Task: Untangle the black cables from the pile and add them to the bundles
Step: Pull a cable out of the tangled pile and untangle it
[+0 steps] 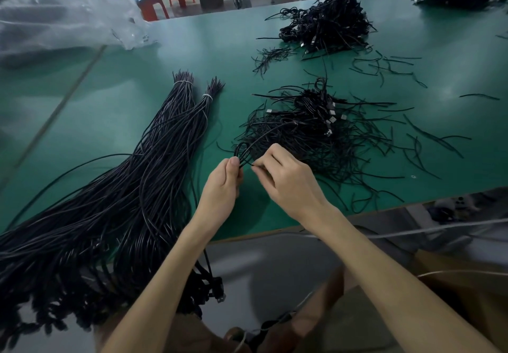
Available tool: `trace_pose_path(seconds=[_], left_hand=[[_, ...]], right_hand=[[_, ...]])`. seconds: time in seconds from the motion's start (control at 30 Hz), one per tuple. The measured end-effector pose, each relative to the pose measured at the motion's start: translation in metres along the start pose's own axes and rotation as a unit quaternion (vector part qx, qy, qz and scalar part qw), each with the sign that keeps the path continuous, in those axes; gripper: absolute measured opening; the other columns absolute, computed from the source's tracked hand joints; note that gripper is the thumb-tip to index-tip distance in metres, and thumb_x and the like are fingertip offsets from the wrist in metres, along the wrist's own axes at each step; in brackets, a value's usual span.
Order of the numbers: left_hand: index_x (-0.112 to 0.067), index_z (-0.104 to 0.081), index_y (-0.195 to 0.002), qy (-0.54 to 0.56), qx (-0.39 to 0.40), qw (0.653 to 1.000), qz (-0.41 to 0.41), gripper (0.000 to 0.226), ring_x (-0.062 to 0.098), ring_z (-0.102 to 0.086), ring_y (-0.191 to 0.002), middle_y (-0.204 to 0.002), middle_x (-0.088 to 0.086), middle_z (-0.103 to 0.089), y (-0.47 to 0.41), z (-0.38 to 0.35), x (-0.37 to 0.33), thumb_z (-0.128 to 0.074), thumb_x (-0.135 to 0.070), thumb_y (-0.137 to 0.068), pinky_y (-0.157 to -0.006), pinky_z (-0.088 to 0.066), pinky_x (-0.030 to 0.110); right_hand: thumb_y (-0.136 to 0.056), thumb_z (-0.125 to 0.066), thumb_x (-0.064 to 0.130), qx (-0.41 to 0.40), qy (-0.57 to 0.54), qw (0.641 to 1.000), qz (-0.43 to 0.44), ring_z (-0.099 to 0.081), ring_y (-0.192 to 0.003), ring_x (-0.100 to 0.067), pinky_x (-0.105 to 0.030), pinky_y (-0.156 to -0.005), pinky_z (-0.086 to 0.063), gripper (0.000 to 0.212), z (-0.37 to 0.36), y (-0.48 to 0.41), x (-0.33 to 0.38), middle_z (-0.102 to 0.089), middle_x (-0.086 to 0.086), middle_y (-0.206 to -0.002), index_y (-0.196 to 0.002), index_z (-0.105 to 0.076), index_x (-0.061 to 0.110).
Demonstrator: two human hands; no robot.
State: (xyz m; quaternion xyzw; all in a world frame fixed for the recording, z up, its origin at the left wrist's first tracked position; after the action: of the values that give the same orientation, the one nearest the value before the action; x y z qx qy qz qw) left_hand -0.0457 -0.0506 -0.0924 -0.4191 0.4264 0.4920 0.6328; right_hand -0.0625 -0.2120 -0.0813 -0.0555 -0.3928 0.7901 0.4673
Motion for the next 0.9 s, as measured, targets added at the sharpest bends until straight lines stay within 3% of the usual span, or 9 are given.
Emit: trace_pose_path(seconds=[0.13,0.27,0.53,0.77,0.9], left_hand=[[-0.021,-0.046,-0.079,-0.005,0.004,1.000,-0.003,0.040,0.004,-0.034,-0.055,-0.058,-0.019,-0.043,-0.0008,-0.0003,0.0010,-0.033,-0.040,-0.112,-0.055,-0.031,0.024],[-0.022,-0.046,-0.077,0.005,0.005,1.000,-0.007,0.040,0.004,-0.035,-0.055,-0.060,-0.018,-0.045,-0.0002,-0.0001,0.0004,-0.034,-0.038,-0.111,-0.053,-0.031,0.021],[-0.018,-0.047,-0.080,0.022,0.001,1.000,-0.008,0.037,0.002,-0.037,-0.049,-0.057,-0.020,-0.046,0.0014,-0.0021,-0.0045,-0.035,-0.035,-0.111,-0.046,-0.032,0.013],[-0.019,-0.050,-0.083,0.013,0.000,1.000,-0.004,0.038,0.001,-0.039,-0.052,-0.059,-0.019,-0.049,0.0006,-0.0012,-0.0050,-0.039,-0.053,-0.099,-0.048,-0.034,0.015],[-0.019,-0.045,-0.079,-0.002,-0.004,1.000,-0.001,0.037,0.003,-0.035,-0.054,-0.060,-0.017,-0.043,-0.0012,-0.0013,-0.0029,-0.038,-0.036,-0.111,-0.050,-0.033,0.018]], right_hand=[[-0.102,-0.061,0.011,0.029,-0.007,0.999,0.014,-0.061,-0.080,-0.019,-0.032,-0.066,-0.058,0.014,-0.0008,-0.0008,0.0006,-0.060,-0.008,-0.092,-0.097,-0.070,0.002],[-0.102,-0.061,0.011,0.038,-0.012,0.999,0.022,-0.062,-0.083,-0.020,-0.034,-0.069,-0.058,0.013,-0.0015,-0.0004,0.0001,-0.060,-0.007,-0.092,-0.097,-0.069,0.002],[-0.101,-0.061,0.011,0.042,-0.030,0.999,0.010,-0.059,-0.079,-0.017,-0.024,-0.065,-0.053,0.012,-0.0010,0.0003,-0.0012,-0.059,-0.005,-0.092,-0.095,-0.068,0.003],[-0.100,-0.062,0.009,0.072,-0.032,0.997,0.001,-0.060,-0.080,-0.020,-0.031,-0.064,-0.055,0.010,-0.0030,-0.0003,-0.0033,-0.061,-0.007,-0.094,-0.097,-0.068,0.002],[-0.100,-0.064,0.010,0.075,-0.038,0.996,-0.004,-0.062,-0.080,-0.019,-0.030,-0.064,-0.056,0.010,-0.0031,-0.0007,-0.0032,-0.061,-0.006,-0.094,-0.097,-0.070,0.002]])
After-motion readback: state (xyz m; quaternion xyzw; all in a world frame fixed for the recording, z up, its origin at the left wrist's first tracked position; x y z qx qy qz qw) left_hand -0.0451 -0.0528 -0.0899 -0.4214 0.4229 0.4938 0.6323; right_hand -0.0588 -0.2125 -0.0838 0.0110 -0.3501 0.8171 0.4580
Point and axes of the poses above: each hand's wrist, its own y-axis away from the middle knuckle, its own z-axis out of the back of the hand, x = y × z, the point moved 1 cm from there along -y, towards the middle knuckle
